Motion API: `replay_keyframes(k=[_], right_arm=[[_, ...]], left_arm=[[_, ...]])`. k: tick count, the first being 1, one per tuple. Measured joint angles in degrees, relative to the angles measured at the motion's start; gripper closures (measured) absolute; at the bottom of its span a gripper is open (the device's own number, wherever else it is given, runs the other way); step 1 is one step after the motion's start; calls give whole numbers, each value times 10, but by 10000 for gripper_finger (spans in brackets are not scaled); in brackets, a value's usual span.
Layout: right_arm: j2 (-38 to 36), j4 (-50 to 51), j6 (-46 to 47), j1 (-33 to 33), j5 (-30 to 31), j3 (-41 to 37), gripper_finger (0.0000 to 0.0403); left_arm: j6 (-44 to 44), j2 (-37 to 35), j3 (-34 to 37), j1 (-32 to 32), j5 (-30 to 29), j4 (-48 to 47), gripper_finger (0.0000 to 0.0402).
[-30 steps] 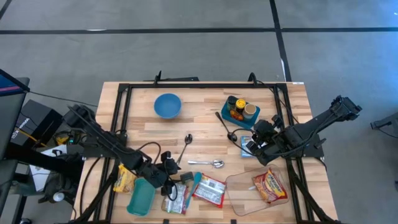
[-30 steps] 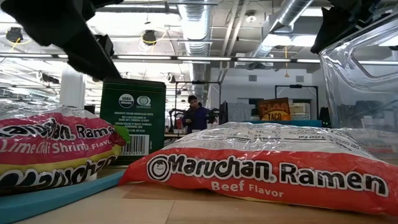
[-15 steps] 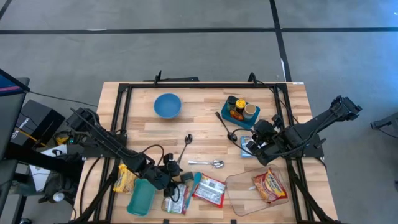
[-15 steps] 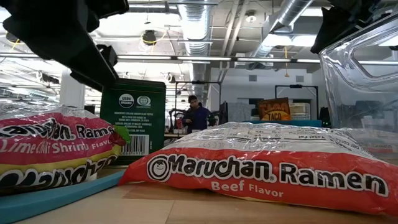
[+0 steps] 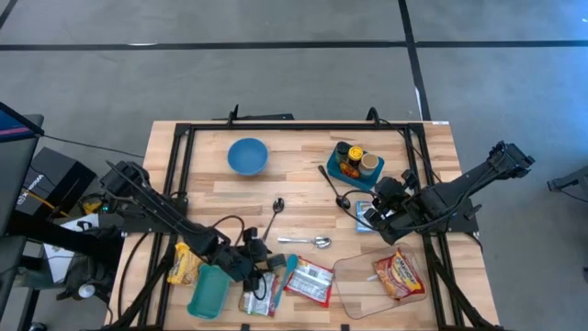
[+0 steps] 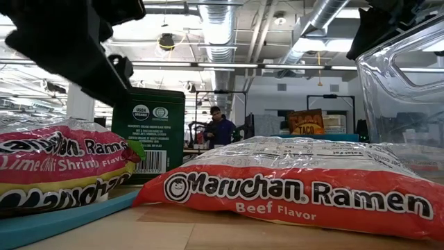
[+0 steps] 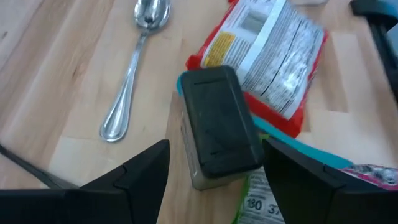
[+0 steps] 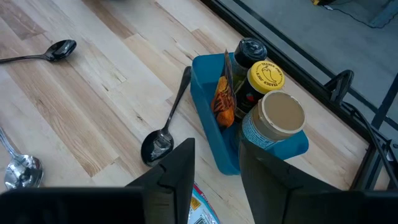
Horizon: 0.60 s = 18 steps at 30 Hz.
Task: Pick & Place Food Item
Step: Put the black seasoning can into the blue bin
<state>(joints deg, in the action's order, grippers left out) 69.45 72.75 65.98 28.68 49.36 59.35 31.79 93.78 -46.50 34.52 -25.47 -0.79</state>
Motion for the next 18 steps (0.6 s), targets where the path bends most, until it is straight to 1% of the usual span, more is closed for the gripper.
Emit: replay_keyframes(k=[3,10,13,18], right_arm=[[0,0,0,0,0,0,285],[0,0,0,0,0,0,285],[0,0,0,0,0,0,285],[0,0,0,0,0,0,285]], left_arm=[[0,10,0,-7,0,-3,156],[0,5,0,-12,-3,-1,156],[-2,6,0,-12,-22,-8,156],[-31,6,0,-12,-40,-7,156]])
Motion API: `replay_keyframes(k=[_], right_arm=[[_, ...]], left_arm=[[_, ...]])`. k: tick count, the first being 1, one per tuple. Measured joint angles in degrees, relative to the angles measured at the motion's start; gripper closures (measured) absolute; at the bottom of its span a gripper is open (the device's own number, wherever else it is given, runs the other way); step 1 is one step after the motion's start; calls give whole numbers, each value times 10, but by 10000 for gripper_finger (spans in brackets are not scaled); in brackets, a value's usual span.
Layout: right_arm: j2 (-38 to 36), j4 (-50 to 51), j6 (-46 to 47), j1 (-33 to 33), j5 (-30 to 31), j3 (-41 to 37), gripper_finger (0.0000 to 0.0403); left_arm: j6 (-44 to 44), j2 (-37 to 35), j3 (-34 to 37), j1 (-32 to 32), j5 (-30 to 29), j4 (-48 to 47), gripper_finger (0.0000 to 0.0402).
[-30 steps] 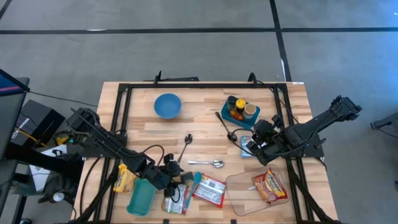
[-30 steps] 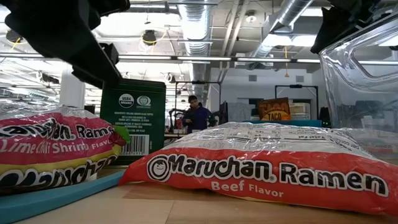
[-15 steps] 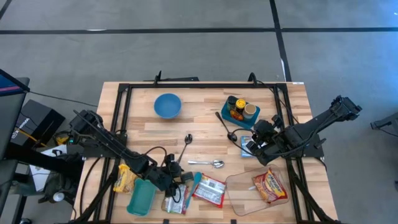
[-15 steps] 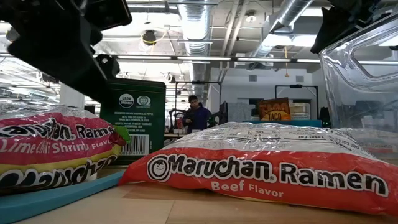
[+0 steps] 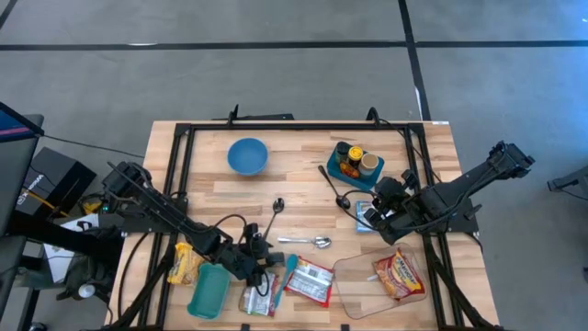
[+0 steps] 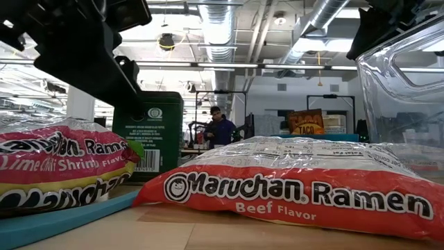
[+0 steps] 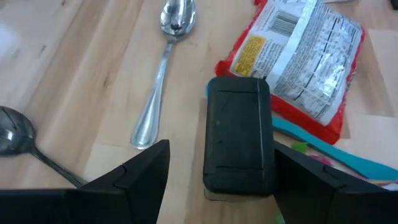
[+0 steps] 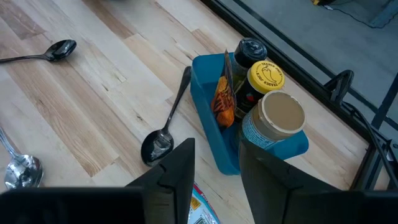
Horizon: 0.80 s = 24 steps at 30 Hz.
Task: Pick & Place Food Item
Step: Put the black seasoning can into the blue bin
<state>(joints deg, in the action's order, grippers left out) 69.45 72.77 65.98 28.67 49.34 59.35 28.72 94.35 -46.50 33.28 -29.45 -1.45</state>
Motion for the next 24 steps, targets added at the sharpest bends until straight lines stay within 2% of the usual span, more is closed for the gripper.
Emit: replay_keyframes(k=[7,18,24], right_arm=[[0,0,0,0,0,0,285],[0,0,0,0,0,0,285],[0,0,0,0,0,0,285]], left_arm=[[-47,0,0,0,-6,-1,156],[-43,0,0,0,-6,-1,157],[-43,0,0,0,-5,-1,189]])
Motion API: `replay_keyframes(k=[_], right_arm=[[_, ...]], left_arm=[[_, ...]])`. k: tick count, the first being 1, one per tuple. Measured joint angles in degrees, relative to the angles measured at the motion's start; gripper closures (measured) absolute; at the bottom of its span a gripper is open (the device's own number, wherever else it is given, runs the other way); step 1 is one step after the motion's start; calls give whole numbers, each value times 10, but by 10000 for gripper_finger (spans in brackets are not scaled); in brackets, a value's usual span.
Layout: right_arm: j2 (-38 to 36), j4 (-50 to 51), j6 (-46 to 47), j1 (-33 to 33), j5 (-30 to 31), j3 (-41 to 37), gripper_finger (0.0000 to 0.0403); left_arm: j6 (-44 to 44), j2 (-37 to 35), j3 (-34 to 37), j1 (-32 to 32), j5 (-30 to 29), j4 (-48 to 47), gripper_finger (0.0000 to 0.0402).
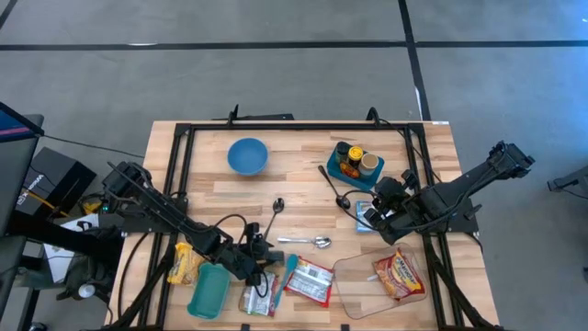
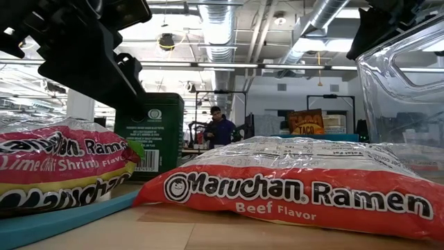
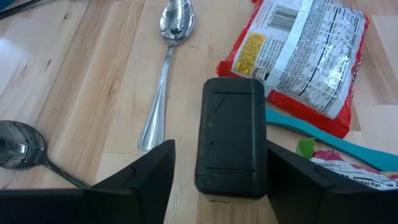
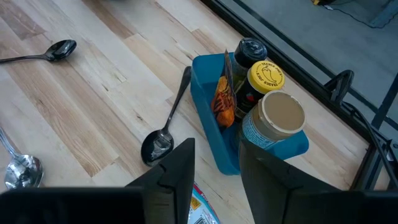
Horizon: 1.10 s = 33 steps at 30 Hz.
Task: Pick & Place Food Item
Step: Put the black seasoning can into the blue bin
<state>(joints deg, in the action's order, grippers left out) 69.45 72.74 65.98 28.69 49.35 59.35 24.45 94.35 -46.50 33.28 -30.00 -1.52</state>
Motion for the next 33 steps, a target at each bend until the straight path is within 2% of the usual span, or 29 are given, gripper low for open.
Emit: replay_keyframes(k=[8,12,19,33], right_arm=[[0,0,0,0,0,0,285],[0,-2,0,0,0,0,285],[0,-5,0,0,0,0,285],[0,-13,-20,0,0,0,285]], left_arm=[[0,0,0,0,0,0,249],[0,0,0,0,0,0,266],[0,0,0,0,0,0,256],[0,0,0,0,0,0,264]])
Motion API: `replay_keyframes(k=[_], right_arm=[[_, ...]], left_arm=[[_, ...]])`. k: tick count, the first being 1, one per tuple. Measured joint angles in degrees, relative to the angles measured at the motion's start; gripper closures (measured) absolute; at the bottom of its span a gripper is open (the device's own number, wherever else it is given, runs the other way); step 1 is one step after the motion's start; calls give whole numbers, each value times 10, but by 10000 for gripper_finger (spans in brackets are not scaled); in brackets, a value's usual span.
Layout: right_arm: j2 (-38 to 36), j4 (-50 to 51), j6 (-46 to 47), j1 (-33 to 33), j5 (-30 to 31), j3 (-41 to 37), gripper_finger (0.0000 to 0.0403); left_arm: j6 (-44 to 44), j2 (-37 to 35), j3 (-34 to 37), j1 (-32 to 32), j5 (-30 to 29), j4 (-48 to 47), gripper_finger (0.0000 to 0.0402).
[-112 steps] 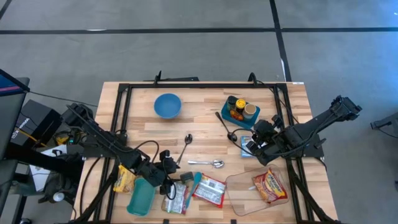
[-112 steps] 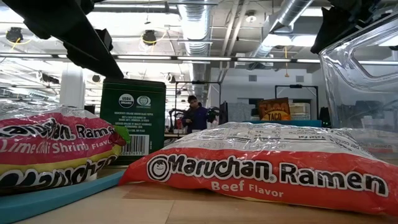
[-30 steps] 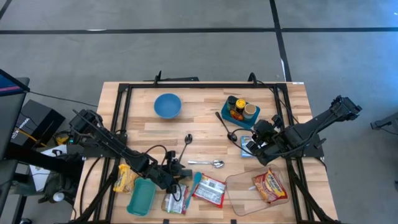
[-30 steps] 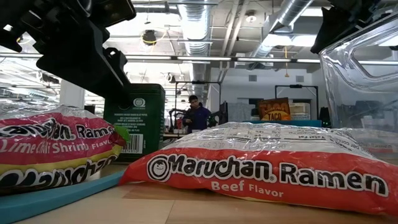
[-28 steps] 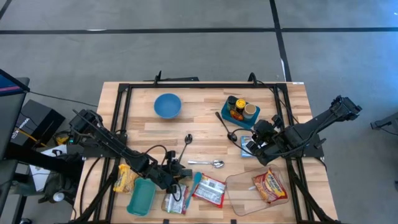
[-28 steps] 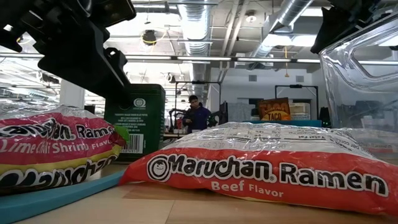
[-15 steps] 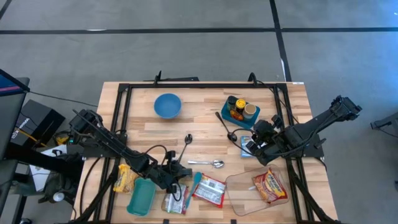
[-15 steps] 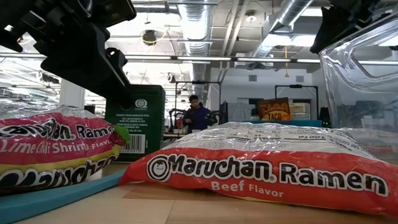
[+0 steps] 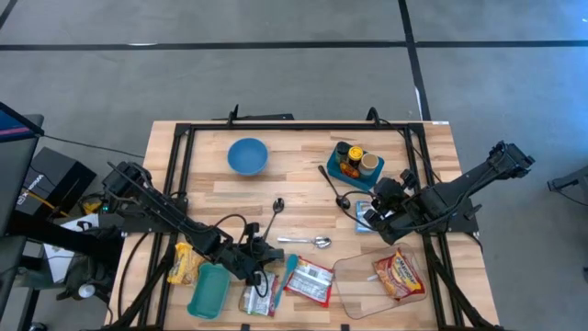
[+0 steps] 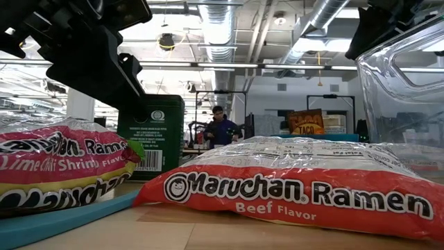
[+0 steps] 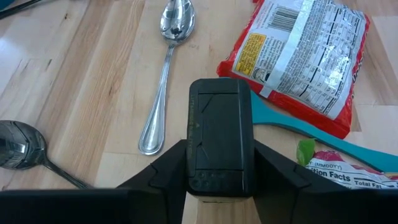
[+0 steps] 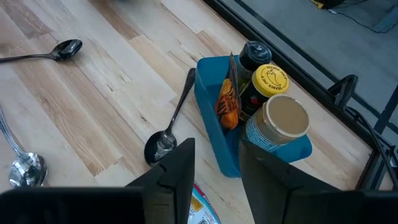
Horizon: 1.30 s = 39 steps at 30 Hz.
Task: Pick & Place Food Item
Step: Put the black seasoning can into the blue bin
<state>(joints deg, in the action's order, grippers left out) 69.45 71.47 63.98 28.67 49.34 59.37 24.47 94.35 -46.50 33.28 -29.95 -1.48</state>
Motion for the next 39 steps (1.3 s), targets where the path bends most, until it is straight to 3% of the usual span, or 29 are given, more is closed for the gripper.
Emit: replay_keyframes(k=[14,39], right_arm=[[0,-29,-1,0,0,0,285],[0,-371,0,0,0,0,285]], left_arm=[[0,0,0,0,0,1,264],[0,0,0,0,1,4,263]])
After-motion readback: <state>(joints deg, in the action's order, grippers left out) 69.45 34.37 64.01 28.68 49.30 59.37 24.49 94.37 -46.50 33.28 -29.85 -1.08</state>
